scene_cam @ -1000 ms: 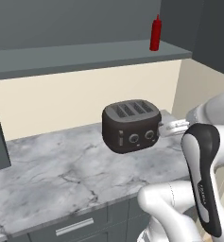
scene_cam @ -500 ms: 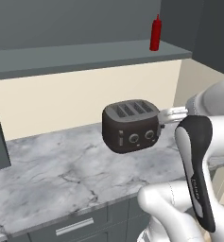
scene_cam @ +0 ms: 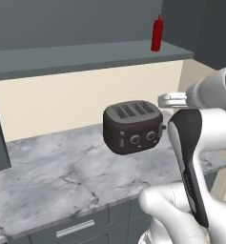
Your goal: Take 2 condiments from the cabinet and move them on the counter near the stove.Make sure the condiments are lined up with each other, next to each other.
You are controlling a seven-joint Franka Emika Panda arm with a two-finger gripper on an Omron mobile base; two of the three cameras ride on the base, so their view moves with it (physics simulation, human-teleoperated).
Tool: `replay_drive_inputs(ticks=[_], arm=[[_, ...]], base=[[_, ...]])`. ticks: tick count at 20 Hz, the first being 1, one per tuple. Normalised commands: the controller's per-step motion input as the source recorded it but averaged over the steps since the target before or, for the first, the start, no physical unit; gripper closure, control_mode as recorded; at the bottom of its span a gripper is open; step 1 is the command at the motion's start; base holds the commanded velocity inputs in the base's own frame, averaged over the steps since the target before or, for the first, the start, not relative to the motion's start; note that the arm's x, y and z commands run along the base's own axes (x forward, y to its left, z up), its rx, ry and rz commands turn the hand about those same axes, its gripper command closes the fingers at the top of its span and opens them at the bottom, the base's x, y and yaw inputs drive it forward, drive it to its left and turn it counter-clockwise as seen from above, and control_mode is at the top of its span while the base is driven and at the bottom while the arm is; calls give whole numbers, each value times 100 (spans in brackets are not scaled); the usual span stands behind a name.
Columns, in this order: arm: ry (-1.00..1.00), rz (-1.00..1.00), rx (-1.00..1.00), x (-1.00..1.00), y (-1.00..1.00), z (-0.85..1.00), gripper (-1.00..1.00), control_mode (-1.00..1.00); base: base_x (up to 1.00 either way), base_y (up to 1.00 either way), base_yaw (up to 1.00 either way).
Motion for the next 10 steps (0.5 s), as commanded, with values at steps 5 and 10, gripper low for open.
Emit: replay_drive_inputs(ticks=[5, 10], arm=[[-1, -14, 0, 11, 0, 50, -100, -100], [-6, -6, 0, 25, -6, 31, -100, -100]], base=[[0, 0, 0], [0, 0, 0]])
